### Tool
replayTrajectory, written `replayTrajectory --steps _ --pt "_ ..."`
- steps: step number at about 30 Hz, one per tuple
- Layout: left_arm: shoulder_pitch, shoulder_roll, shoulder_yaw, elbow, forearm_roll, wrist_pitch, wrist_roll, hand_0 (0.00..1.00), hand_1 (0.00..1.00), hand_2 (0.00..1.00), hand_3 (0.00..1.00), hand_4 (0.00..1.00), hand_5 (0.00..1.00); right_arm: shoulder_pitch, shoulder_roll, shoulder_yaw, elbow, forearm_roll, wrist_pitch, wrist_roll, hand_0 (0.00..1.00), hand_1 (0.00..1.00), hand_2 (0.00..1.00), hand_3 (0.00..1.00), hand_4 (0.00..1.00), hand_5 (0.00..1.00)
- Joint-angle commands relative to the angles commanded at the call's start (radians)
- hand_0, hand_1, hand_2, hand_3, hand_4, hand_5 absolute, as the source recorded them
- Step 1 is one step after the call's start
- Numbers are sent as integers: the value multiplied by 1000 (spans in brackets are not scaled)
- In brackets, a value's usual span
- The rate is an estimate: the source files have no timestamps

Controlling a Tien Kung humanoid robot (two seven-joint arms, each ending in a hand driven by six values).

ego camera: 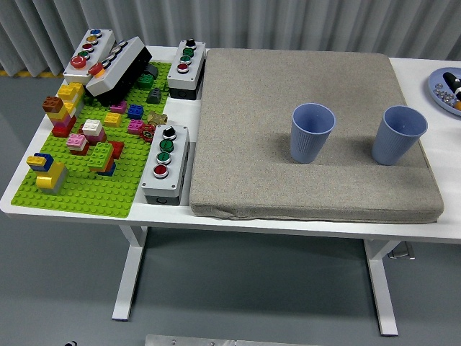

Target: Pick cup pour cup place

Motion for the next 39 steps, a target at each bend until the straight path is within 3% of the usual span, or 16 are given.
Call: replayTrajectory --steps 16,22,23,24,39 --pt "-2 -4 -1 0 10 -1 -1 823 792 864 779 596 998 -107 13 18 28 -14 51 -27 897 880 964 950 890 299" --pt "-5 -6 2 0 9 -1 -2 823 792 864 779 596 998 -120 15 33 13 -28 97 -35 899 884 966 944 889 306" --pt "-5 -6 3 0 10 -2 -2 824 792 864 778 595 998 -122 16 31 3 -31 116 -36 964 945 998 998 885 304" --pt "-6 -6 3 0 10 -2 -2 824 792 864 778 595 998 -122 16 30 0 -32 125 -37 964 945 998 998 885 304" --pt "-8 -8 12 0 9 -4 -1 823 791 861 778 594 998 -115 39 19 -83 -23 150 -15 980 980 998 998 885 305"
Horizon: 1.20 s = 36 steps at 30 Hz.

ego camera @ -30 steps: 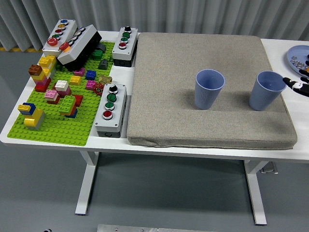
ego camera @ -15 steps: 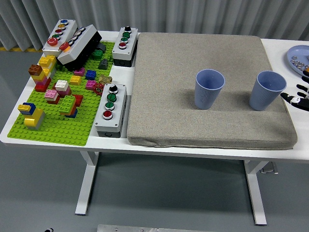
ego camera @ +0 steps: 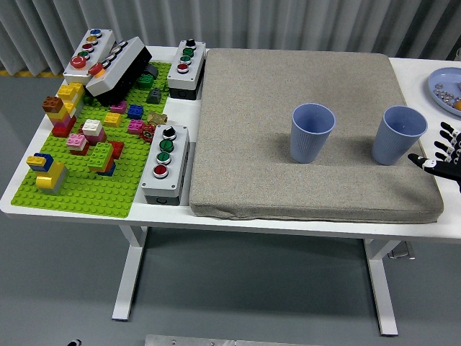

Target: Pick cup pour cup place

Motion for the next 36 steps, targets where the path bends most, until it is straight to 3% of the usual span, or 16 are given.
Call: replayTrajectory --steps 36 --pt "1 2 27 0 -13 -1 1 823 787 858 776 593 998 57 39 -72 -71 42 -31 29 986 980 998 998 887 352"
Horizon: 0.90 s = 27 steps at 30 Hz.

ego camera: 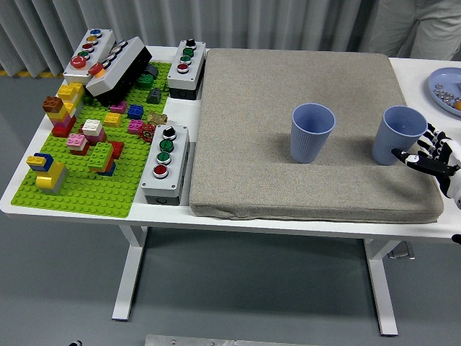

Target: Pick cup pour cup place

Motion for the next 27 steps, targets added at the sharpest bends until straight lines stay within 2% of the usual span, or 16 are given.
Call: replayTrajectory --steps 27 --pt "-15 1 14 0 -4 -1 -3 823 787 858 776 593 998 51 8 -35 -65 39 2 27 979 976 998 998 877 369"
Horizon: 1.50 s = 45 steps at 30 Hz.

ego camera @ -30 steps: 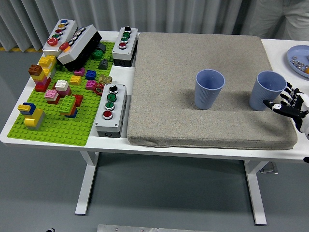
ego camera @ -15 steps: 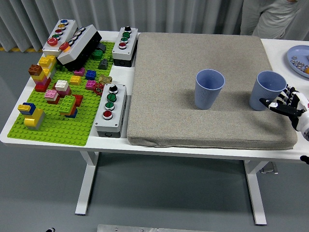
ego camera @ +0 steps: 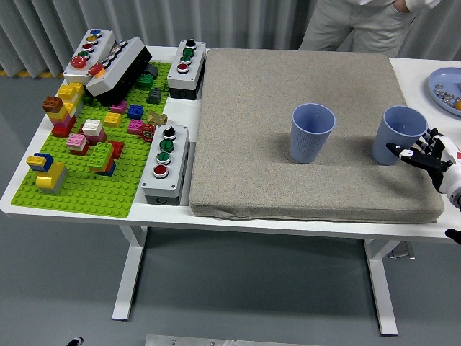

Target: Pick cup pour cup place

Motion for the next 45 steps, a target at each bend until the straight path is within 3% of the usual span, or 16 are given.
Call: replayTrajectory --steps 35,36,41,42,45 --pt "-5 4 22 0 -6 -2 0 823 786 859 776 593 998 51 22 -43 -59 64 3 40 966 966 998 998 868 376" --pt "-4 4 22 0 -7 -2 0 823 786 859 776 593 998 50 22 -43 -58 63 1 38 933 927 998 985 866 374" --pt "-3 4 23 0 -7 -3 0 823 786 859 776 593 998 47 22 -43 -54 62 -8 32 933 927 998 985 866 374" --pt "-3 4 23 0 -6 -3 0 823 786 859 776 593 998 46 22 -44 -52 62 -11 31 897 863 864 877 861 381" --pt "-3 4 23 0 -7 -3 0 823 786 859 776 593 998 44 22 -44 -48 58 -15 27 897 863 864 877 861 381"
